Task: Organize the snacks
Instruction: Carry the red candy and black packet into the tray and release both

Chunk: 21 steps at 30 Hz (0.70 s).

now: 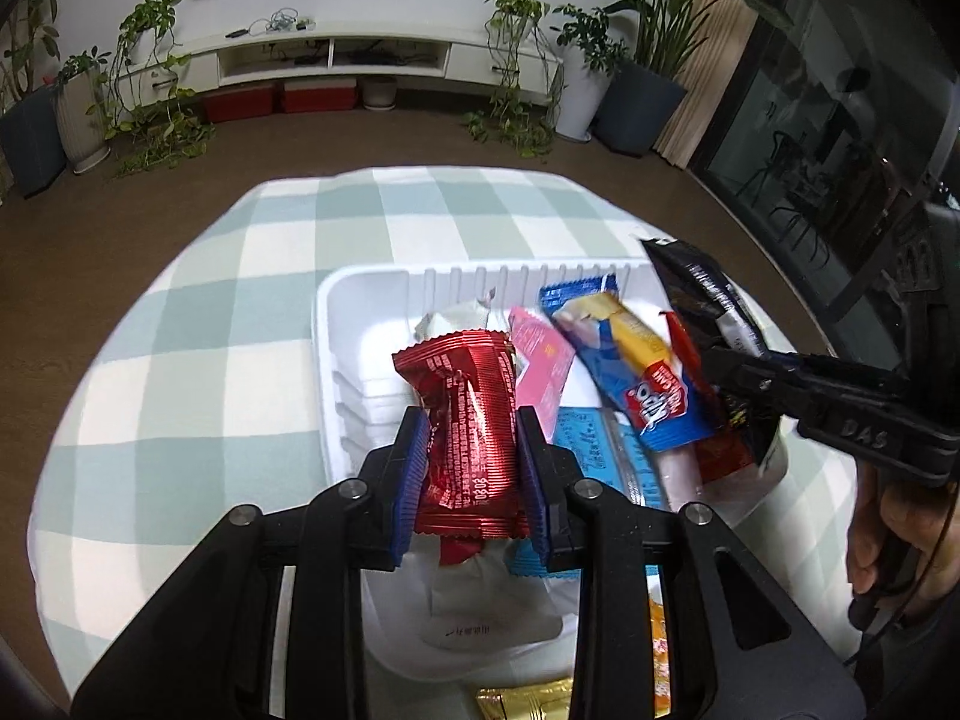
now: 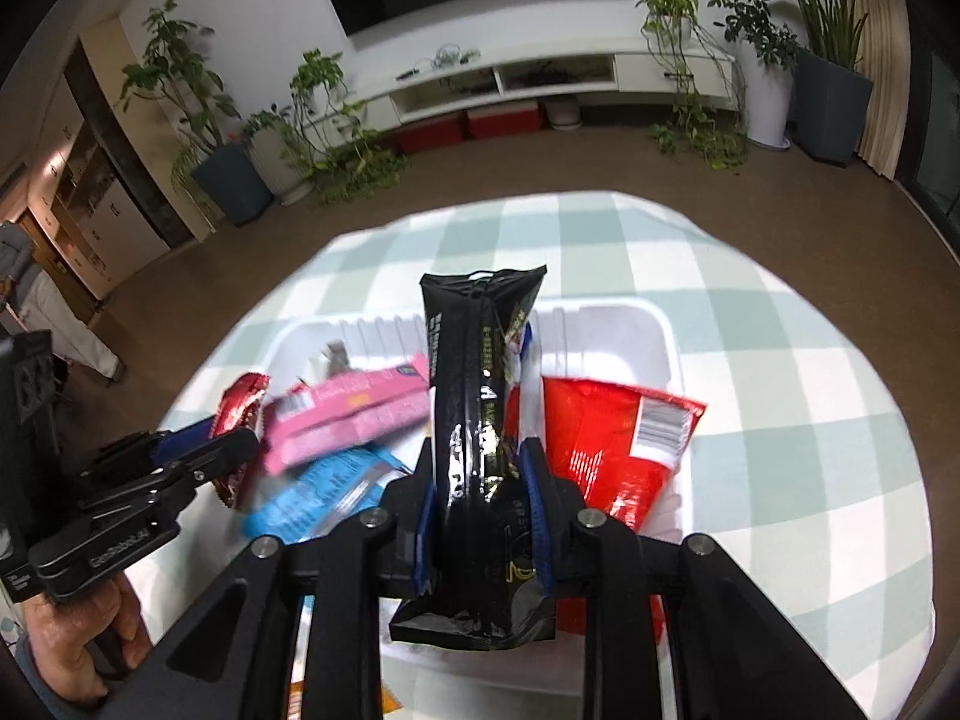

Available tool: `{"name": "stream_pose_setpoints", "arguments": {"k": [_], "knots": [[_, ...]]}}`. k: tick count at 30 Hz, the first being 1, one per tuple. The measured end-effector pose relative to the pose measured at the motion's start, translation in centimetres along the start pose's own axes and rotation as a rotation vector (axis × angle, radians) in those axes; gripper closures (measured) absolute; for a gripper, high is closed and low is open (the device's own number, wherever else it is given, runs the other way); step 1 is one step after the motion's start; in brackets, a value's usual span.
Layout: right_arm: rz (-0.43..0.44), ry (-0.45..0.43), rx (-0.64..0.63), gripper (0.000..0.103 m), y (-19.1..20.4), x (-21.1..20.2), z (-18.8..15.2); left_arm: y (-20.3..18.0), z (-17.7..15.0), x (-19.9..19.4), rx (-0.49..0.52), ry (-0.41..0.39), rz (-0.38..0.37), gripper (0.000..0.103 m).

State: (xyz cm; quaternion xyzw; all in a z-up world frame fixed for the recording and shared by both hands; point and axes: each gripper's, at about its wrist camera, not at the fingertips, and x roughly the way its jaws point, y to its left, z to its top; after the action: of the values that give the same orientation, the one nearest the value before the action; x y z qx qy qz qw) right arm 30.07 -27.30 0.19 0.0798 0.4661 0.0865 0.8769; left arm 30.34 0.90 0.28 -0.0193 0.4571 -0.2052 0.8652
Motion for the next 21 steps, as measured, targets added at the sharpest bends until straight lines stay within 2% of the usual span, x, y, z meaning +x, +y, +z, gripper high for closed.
{"name": "stream_pose_setpoints", "arguments": {"k": [8,14,19,21], "knots": [[-0.007,0.018,-0.002,0.074,-0.3,2.0,-1.2,0.1,-0.5,1.7,0.007,0.012,0.025,0.073],[-0.012,0.015,-0.016,0.073,0.1,2.3,-1.1,-0.2,-1.1,2.7,0.018,0.036,0.026,0.059],[-0.012,0.002,-0.018,0.068,0.3,2.0,-1.0,-0.2,-1.2,2.8,0.011,0.028,0.019,0.058],[-0.014,-0.008,-0.021,0.063,0.5,1.6,-0.9,-0.3,-1.2,2.4,0.010,0.020,0.015,0.054]]}}
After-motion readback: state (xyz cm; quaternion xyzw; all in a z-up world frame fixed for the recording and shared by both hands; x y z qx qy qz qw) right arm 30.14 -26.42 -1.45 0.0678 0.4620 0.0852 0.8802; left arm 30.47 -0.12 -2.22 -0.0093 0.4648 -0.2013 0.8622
